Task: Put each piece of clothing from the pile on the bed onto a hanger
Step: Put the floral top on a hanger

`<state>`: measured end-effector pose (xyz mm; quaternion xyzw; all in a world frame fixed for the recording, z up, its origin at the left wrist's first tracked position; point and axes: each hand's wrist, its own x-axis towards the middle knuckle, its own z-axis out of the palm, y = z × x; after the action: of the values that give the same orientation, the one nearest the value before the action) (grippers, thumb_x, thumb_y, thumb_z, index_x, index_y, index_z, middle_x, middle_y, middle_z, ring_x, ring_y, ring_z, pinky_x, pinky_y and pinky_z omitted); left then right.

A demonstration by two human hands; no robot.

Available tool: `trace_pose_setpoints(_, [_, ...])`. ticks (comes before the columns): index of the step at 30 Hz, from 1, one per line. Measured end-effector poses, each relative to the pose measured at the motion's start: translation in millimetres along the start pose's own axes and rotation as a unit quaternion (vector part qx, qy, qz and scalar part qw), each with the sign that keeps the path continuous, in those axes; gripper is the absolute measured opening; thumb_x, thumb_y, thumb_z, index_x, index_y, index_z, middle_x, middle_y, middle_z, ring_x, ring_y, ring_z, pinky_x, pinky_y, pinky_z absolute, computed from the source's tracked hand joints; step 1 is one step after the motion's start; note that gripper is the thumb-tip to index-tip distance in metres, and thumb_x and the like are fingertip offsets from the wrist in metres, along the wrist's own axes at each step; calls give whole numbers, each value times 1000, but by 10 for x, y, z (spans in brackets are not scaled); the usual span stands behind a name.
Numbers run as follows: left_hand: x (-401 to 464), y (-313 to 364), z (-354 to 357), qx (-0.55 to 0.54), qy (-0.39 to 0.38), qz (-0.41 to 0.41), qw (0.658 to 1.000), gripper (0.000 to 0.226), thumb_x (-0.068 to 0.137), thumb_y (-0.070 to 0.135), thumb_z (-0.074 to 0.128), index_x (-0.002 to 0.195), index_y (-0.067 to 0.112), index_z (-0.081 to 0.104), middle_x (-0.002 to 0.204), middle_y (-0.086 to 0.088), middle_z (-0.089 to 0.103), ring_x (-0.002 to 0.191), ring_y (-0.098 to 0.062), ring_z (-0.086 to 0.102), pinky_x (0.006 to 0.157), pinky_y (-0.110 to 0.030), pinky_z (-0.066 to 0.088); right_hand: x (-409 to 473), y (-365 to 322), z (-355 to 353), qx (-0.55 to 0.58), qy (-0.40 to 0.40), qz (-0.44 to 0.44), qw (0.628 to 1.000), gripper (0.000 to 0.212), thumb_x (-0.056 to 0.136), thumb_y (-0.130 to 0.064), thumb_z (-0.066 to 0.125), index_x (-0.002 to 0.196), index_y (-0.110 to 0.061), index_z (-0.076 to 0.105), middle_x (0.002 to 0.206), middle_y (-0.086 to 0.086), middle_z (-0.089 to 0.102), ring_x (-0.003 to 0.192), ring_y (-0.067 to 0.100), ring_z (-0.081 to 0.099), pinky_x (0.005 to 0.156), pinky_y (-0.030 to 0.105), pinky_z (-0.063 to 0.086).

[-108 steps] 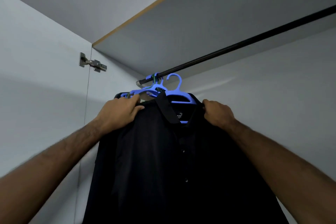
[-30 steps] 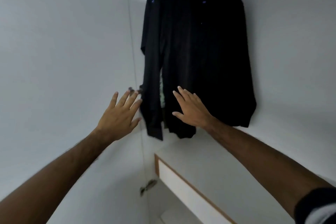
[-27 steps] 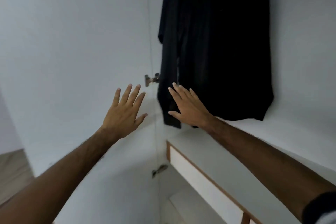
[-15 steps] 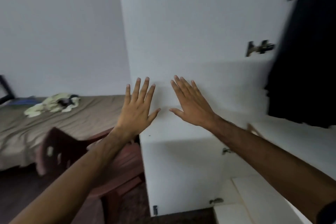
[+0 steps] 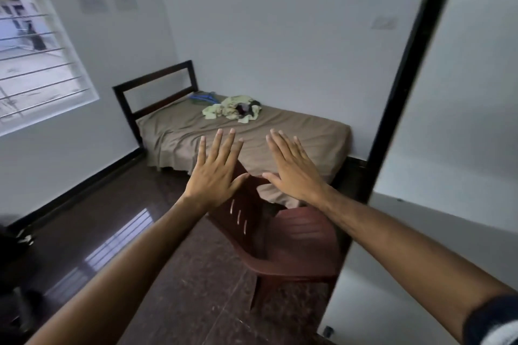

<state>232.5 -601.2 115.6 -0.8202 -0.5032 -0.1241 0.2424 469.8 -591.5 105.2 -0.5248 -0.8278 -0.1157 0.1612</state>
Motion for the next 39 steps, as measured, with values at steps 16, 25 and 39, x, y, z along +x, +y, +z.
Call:
trace_pose_setpoints(16, [772,-3302,1618,4,-56,-26,998,79,100,64,20,159,12,17,167,-11,8,154,-32,1,121,-62,8,3319,-979,1810,67,-51,13,996,91,97,-56,49,161,-13,-1,169,6,-4,156,23,-5,125,51,-2])
trace_pose_setpoints(25, [1643,-4732,2752,-13,-53,11,998,79,99,64,21,157,11,27,166,-11,15,154,-31,8,121,-62,12,4980,-938,2719,47,-72,58,995,90,98,-58,45,161,-13,-1,169,5,-3,156,24,-1,124,55,-1])
trace_pose_setpoints(39, [3611,-7031,4718,-49,-84,54,994,78,98,64,30,158,14,22,167,-9,14,154,-29,6,122,-60,4,7808,-527,4327,47,-126,147,980,89,98,-62,41,160,-11,3,169,9,0,155,28,5,123,59,8])
